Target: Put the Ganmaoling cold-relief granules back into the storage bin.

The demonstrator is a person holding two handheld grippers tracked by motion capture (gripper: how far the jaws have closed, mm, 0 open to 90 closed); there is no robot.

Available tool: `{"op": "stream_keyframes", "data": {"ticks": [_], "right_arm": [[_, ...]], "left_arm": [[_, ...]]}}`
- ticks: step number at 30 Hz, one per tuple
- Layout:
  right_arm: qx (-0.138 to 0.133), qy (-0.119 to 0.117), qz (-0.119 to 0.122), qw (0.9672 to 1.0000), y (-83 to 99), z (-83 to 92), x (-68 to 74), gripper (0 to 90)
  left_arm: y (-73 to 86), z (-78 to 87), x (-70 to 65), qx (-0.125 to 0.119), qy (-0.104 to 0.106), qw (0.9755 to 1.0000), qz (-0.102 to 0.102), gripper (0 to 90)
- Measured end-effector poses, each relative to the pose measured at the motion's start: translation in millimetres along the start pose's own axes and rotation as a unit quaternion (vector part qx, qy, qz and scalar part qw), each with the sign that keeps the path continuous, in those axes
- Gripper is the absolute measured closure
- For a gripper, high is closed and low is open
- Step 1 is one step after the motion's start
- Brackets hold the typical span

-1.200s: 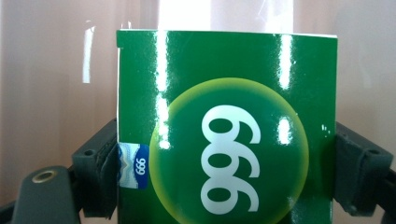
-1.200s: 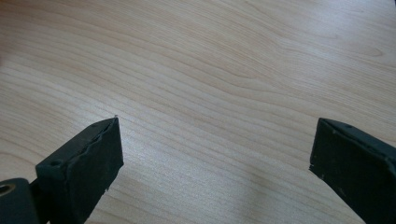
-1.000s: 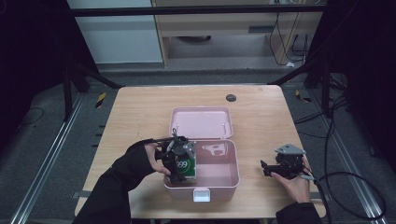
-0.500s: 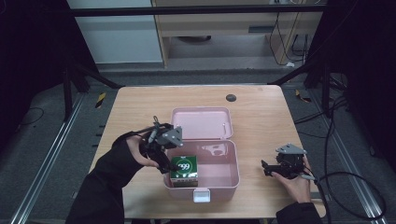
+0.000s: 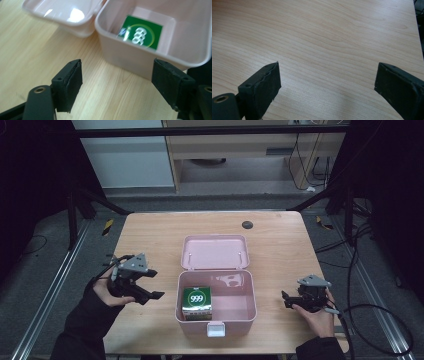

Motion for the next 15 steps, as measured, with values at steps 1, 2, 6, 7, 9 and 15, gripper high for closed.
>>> {"op": "stream_keyframes", "data": {"ticks": [1, 2, 6, 7, 9, 15], "right_arm": [[-0.001, 0.000, -0.003, 1.0000, -0.1, 0.0, 0.0, 7.1], [-0.001, 0.000, -0.003, 1.0000, -0.1, 0.0, 0.0, 7.1], [-0.002, 0.002, -0.003, 1.0000, 0.2, 0.4, 0.5, 8.0], [-0.005, 0.003, -0.002, 1.0000, 0.7, 1.3, 0.4, 8.6], [-0.004, 0.003, -0.003, 1.0000, 1.1, 1.6, 0.6, 8.9], [-0.001, 0.002, -0.007, 1.0000, 6.1, 0.9, 2.5, 9.2]], "left_arm": [[7.3, -2.6, 3.7, -0.006, -0.004, 0.9999, 0.016, 25.6], [7.3, -2.6, 3.7, -0.006, -0.004, 0.9999, 0.016, 25.7], [34.3, -18.7, 20.3, -0.031, -0.036, 0.9954, 0.083, 25.0], [43.6, -27.7, 27.0, -0.042, -0.047, 0.9915, 0.114, 24.3], [50.2, -34.8, 32.1, -0.035, -0.063, 0.9892, 0.128, 24.3], [72.1, -50.1, 52.3, -0.036, -0.147, 0.9732, 0.173, 21.1]]}}
Point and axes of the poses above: each handheld gripper's, and its own axes: z roughly backward along the jaws, y roughly out of its underside, x roughly to its left, the point moved 6 cm from there along -z, roughly forward along the jaws, and after that the axes turned 11 degrees about z, right-handed, at the moved point
